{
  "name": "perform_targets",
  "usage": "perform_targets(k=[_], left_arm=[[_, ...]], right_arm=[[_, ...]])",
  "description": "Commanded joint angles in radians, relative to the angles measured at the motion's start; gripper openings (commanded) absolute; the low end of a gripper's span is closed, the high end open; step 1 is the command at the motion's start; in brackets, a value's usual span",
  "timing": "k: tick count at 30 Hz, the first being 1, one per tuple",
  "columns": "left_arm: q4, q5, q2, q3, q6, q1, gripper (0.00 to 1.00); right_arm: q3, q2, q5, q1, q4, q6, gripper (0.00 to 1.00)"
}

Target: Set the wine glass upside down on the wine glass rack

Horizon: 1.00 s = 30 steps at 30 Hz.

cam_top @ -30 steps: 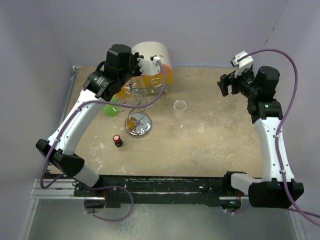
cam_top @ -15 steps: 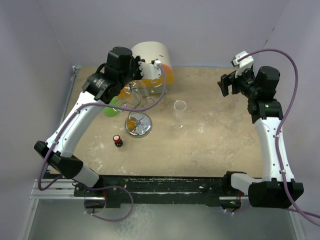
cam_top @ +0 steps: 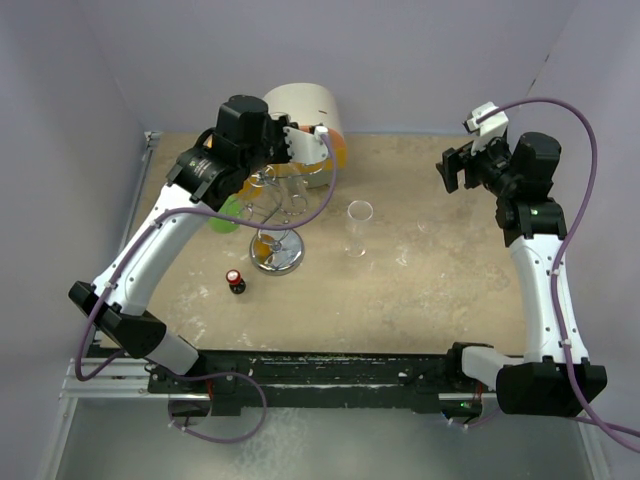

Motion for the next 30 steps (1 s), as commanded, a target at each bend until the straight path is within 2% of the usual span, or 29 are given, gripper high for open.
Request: perform_targets(k=[1,9,18,30], left_arm=[[0.086,0.028,-0.01,0.007,0.007,-0.011,0.0],[0.162,0.018,0.013,-0.011,0.008,-0.015,0.0],[0.258,-0.074,0.033,-0.048,0.043,-0.015,0.0],[0.241,-0.145,0.036,-0.068,0.037,-0.014,0.0]], right_arm=[[-0.006,-0.014,-0.027,-0.007,0.035,0.008,0.83],[-0.006,-0.016,-0.032,-0.01,0.035,0.008,0.83],[-0.009,-0.018,-0.038,-0.015,0.035,0.011,0.83],[-0.015,-0.019,-0.038,-0.017,0.042,0.011,0.83]])
